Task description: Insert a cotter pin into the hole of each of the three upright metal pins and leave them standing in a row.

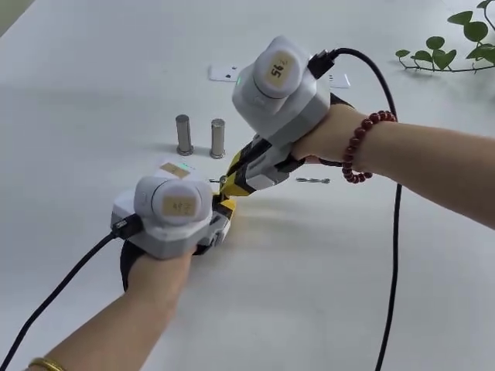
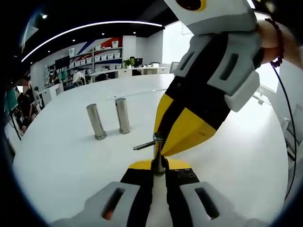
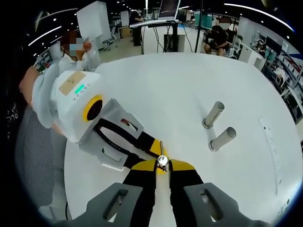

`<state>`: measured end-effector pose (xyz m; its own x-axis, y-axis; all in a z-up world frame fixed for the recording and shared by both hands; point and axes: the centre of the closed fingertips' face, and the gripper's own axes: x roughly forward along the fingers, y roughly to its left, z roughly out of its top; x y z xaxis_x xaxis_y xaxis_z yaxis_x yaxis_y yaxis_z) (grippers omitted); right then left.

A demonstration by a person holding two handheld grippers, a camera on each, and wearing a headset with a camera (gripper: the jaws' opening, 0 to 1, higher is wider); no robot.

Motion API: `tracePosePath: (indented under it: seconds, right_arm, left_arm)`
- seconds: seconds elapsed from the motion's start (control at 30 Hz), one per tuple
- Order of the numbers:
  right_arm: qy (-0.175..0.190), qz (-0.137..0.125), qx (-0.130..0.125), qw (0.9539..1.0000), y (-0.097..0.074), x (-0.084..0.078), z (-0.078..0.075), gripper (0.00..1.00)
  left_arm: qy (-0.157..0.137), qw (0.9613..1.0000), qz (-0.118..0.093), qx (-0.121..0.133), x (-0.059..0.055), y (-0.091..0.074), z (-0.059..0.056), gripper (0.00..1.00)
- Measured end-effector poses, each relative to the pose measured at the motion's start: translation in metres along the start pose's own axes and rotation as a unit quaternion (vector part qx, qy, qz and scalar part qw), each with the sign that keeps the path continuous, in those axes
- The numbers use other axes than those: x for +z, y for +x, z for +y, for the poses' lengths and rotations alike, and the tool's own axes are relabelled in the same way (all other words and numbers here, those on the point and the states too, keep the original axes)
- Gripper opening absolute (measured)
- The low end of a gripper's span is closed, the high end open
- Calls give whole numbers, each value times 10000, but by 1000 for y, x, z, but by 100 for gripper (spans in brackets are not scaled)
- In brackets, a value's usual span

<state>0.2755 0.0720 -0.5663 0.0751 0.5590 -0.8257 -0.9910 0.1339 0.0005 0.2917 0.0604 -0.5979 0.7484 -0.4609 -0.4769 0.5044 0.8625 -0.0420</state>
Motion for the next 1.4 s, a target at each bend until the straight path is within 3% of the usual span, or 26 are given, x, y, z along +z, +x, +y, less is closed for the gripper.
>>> tracePosePath:
  seconds: [0.3,0.57,1.0,1.4]
  right_arm:
    - [-27,-150,0,9999,1,7,0,4]
    - [-71,-268,23,9996,6,24,-5,4]
    - [-241,-329,167,9990,22,48,-8,4]
    - [-258,-339,201,9989,32,57,-10,4]
  left_arm:
    - [66,10000,-42,-3,1,-5,6,7]
    - [62,9999,-63,111,6,-9,22,7]
    - [22,9996,9,293,1,-18,52,7]
    - [-5,9994,22,354,-2,-19,65,7]
